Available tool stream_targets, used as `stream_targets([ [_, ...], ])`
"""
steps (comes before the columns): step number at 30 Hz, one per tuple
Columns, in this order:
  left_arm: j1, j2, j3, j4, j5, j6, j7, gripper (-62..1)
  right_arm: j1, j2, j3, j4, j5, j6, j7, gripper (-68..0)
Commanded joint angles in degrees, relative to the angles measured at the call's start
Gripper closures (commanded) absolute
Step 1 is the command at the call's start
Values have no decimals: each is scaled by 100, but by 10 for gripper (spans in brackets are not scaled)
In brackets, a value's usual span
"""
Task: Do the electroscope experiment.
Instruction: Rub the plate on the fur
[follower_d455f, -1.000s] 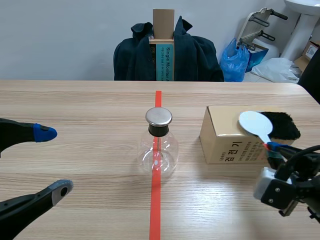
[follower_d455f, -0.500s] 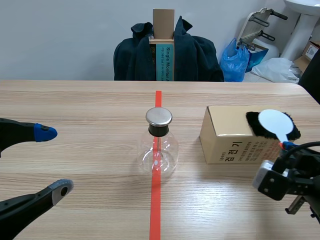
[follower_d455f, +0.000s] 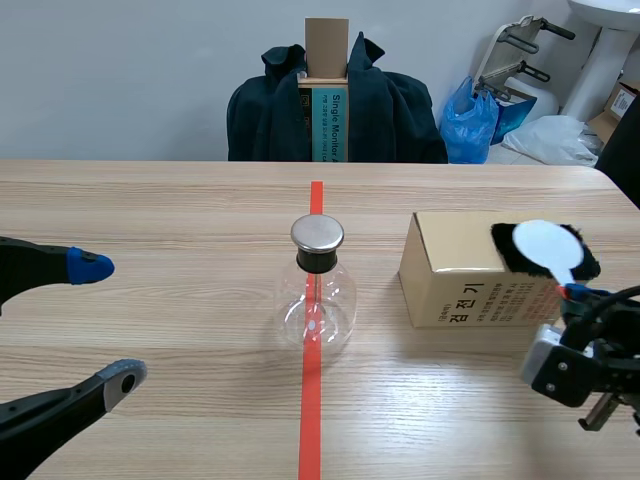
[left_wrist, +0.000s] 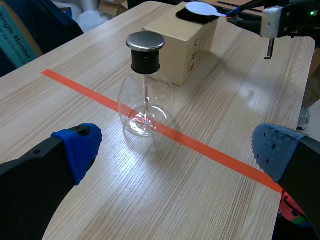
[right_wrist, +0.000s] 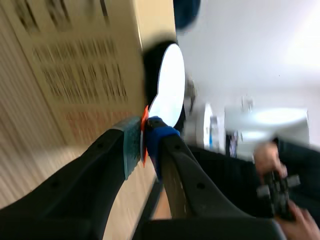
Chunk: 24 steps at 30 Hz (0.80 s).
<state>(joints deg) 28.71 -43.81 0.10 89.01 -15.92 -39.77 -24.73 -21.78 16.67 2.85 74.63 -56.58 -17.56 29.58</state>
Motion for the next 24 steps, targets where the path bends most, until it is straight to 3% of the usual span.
stream_targets([
  [1,-28,13,20,31,-55,-11,-94,-623,17,-17,-39,63,11,0,-339,-7],
  [4,-28,13,20,31,-55,-11,-94,-623,-4,-7,0,63,-28,2,-1257,-7],
  [5,-28,13,20,31,-52,-11,-90,-623,-13,17,17,63,-24,31,-1178,-7],
  [8,-28,13,20,31,-35,-11,-92,-623,0,42,7,70,-4,50,-179,-7],
  [9,-28,13,20,31,-35,-11,-92,-623,2,13,4,79,0,46,-70,-7],
  [13,-28,13,20,31,-33,-11,-92,-623,-33,-24,35,79,-4,33,-1117,-7],
  [14,-28,13,20,31,-24,-11,-92,-623,-33,0,48,79,-17,83,-1180,-7],
  [19,-28,13,20,31,-13,-11,-94,-623,2,28,13,79,-15,111,-256,-7],
  [21,-28,13,20,31,-13,-11,-94,-623,2,11,9,79,-20,103,-273,-7],
  [24,-28,13,20,31,-13,-11,-94,-623,-2,15,26,79,-24,90,-772,-7],
])
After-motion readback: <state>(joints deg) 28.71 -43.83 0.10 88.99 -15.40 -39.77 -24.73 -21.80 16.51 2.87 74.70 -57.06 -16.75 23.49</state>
